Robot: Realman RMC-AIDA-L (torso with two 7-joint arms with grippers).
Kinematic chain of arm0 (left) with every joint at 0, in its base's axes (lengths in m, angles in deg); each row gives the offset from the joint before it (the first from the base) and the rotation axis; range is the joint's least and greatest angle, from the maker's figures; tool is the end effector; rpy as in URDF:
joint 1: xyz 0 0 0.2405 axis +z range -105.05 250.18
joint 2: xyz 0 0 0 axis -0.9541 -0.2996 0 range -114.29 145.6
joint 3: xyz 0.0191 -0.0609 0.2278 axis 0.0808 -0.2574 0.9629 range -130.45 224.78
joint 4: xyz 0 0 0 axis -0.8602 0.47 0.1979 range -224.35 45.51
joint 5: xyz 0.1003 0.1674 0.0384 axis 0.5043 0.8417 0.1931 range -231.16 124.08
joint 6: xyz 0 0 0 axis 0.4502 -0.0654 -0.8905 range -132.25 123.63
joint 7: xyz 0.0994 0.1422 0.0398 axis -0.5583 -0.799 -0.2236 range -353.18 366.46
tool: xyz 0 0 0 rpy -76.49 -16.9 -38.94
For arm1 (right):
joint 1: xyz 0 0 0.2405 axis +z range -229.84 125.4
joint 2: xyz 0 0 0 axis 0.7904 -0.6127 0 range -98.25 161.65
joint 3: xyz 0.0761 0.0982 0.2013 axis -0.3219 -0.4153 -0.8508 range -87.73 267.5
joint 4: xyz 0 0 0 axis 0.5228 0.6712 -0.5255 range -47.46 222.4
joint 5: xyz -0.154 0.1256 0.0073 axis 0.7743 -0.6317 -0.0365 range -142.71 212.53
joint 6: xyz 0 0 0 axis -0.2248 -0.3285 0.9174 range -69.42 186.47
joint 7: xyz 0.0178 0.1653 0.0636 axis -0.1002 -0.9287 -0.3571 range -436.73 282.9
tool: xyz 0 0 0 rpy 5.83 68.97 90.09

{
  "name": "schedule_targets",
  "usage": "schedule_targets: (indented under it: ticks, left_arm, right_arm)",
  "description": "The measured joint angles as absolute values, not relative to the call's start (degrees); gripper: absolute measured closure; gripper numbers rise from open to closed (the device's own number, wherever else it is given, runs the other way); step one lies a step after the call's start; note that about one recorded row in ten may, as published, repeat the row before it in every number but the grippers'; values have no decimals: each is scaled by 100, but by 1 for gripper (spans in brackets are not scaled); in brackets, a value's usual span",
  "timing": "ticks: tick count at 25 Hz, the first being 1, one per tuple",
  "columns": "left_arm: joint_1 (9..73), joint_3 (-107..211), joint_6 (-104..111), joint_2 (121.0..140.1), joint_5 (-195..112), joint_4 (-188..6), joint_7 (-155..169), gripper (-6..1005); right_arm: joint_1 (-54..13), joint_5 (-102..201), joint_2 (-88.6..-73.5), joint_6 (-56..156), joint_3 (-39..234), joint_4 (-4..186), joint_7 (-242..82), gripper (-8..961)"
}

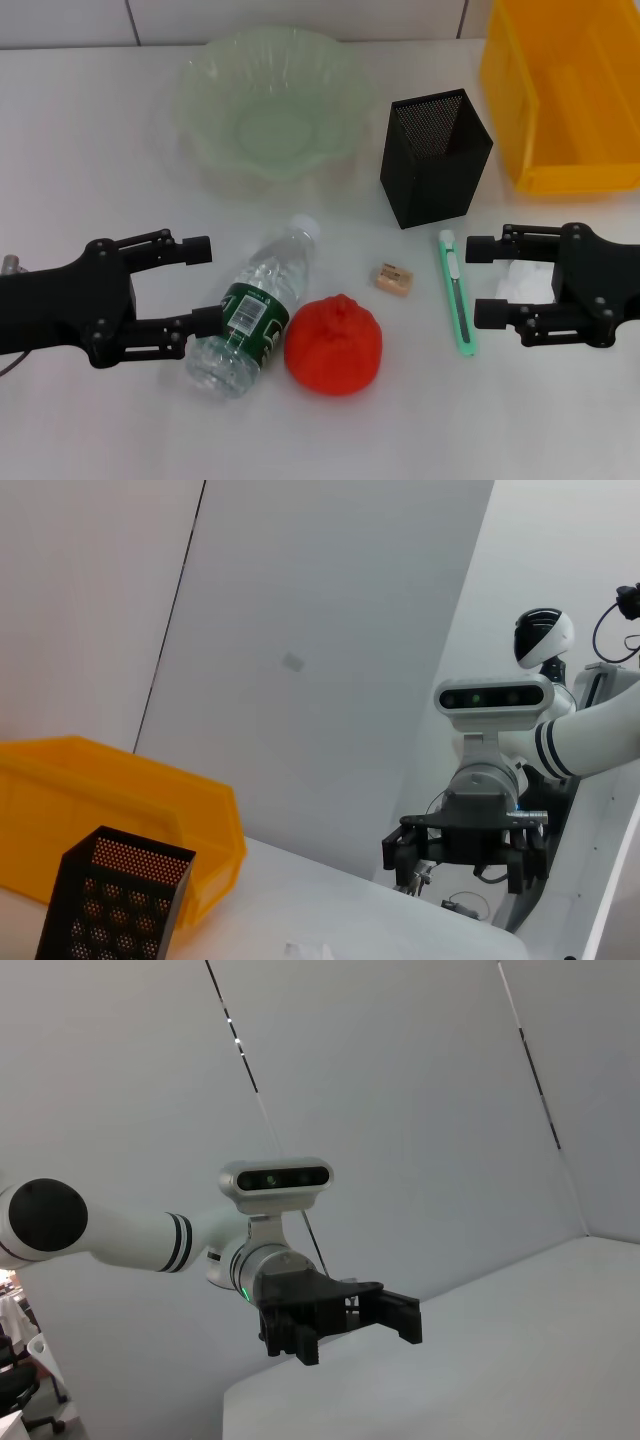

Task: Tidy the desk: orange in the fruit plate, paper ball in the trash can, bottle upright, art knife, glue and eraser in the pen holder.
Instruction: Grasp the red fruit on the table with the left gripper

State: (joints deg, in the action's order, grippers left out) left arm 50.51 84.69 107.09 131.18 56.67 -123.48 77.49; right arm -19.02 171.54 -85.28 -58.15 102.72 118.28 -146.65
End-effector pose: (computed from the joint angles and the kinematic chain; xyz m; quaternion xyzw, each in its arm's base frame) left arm -0.2357 0.2467 0.0112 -0.9236 -0.1706 -0.3409 0.0390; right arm 0.2197 0.2609 0.0050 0.9276 -0.1752 -0.3300 0.0065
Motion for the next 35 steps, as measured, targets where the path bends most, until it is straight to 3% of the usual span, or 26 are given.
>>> schedule_targets:
  ticks: [7,23,29,35]
  left_arm:
    - [4911,8470,10722,13070,5675,-12538,8141,182]
    - [4323,8469,10311,13164,6333,-13125,9507,191]
    - [3700,8889,10228,13407,6970,-13557,10240,194]
    - [3323,9936,9730,13463,6972,-13414,10379,197]
  right_arm:
    - [-1990,17135,-8492,-5791,10213,11840,-14661,220]
    - [-2374,16977,-8437,-5657,10184,11929,-14461,231]
    - [-2621,17013,-8350,-5531,10231,11933,-14471,235]
    - [-2894,17026,-8292,-5532,10210,11939,-14479,239]
